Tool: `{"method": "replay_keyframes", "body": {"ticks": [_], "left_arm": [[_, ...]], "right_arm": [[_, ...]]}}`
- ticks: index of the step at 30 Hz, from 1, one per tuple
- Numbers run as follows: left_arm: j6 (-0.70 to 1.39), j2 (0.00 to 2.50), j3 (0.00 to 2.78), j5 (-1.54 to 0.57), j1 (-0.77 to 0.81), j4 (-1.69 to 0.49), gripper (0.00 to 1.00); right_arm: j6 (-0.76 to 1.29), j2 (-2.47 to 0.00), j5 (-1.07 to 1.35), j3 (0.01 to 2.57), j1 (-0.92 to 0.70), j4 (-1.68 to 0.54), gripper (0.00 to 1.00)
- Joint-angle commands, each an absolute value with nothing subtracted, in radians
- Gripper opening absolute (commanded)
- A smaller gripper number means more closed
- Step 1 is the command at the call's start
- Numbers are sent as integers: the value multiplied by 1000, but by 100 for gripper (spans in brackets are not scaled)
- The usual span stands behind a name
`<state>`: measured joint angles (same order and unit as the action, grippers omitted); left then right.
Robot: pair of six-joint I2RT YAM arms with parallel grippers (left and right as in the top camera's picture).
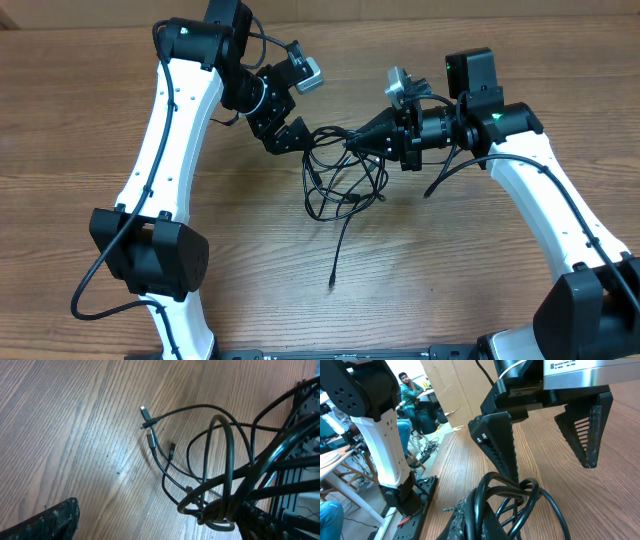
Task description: Untangle cables
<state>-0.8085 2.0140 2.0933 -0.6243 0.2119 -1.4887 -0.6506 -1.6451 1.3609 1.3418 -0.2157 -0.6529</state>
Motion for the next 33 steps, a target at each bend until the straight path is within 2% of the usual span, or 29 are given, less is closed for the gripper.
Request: {"method": "replay_keyframes", "body": {"ticks": [1,6,9,12,13,24,27,31,33], "left_arm": [[-762,1991,2094,-648,241,-1481,98],[-760,1991,2094,-788,265,-1480,100],[-715,1991,2094,-774,284,-1467,93],[-629,1991,2094,-682,305,-1438,77],[-601,1991,2094,-658,309,-1430,76],[-437,1991,2094,-417,315,-1406,76],[-436,1991,2094,-411,315,-1409,76],[-434,1991,2094,-445,315,-1412,69],[-452,1991,2094,-502,315,-1420,73]], "right_arm": [[-653,-1634,1393,1349,-214,-653,4],[-653,-1634,1393,1349,-214,-653,4],[-653,-1634,1393,1349,-214,-652,4],[-653,-1634,1393,1349,-214,-652,4],[-653,-1634,1393,1349,-214,-652,4],[-653,-1634,1393,1349,-214,-653,4],[-652,-1634,1393,1349,-214,-653,4],[-653,-1634,1392,1349,-214,-653,4],[-653,-1634,1392,1349,-214,-652,4]]}}
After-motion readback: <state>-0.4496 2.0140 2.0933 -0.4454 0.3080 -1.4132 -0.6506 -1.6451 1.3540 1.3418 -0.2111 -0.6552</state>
